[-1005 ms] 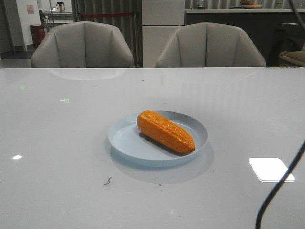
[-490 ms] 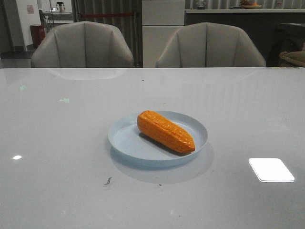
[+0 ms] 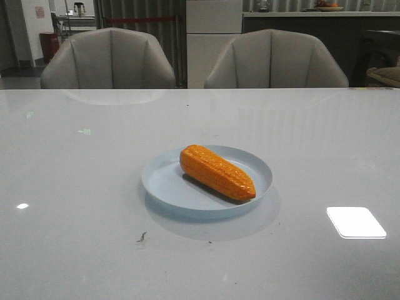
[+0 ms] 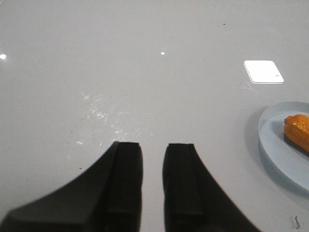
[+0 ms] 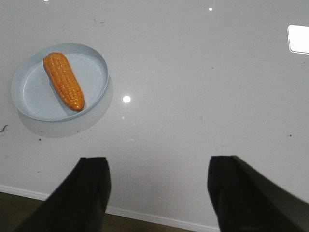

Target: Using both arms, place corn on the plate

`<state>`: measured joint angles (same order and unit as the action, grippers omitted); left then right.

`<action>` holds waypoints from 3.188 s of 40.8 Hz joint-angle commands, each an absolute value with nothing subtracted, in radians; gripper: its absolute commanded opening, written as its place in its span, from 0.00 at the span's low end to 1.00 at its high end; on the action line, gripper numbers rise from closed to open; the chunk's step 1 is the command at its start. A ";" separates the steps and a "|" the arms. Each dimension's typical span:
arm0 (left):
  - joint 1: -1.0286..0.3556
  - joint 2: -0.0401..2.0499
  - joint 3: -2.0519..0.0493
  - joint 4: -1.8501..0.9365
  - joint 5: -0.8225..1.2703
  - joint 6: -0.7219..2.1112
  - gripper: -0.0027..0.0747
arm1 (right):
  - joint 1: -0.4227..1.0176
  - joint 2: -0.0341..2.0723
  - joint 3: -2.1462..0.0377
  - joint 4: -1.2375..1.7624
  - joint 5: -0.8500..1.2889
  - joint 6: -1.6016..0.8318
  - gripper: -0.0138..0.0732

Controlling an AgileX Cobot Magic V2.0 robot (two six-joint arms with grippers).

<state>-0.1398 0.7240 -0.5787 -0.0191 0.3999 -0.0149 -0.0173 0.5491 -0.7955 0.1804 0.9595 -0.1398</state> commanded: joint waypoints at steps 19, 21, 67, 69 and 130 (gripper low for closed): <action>-0.141 0.718 -0.607 -0.027 0.316 -0.027 0.16 | -0.024 0.552 -0.819 0.195 0.891 -0.139 0.78; -0.141 0.718 -0.607 -0.027 0.316 -0.027 0.16 | -0.024 0.552 -0.819 0.195 0.891 -0.139 0.78; -0.141 0.439 -0.274 -0.029 0.051 -0.027 0.16 | -0.024 0.553 -0.754 0.255 0.847 -0.139 0.78; -0.141 0.400 -0.236 -0.029 0.051 -0.027 0.16 | -0.024 0.553 -0.754 0.255 0.845 -0.139 0.78; -0.130 -0.030 0.048 -0.029 0.050 -0.027 0.16 | -0.024 0.552 -0.754 0.255 0.848 -0.140 0.22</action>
<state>-0.1275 -0.0065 0.0116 -0.0191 0.1319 -0.0149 -0.0173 0.5491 -0.7283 0.2357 0.9146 -0.1382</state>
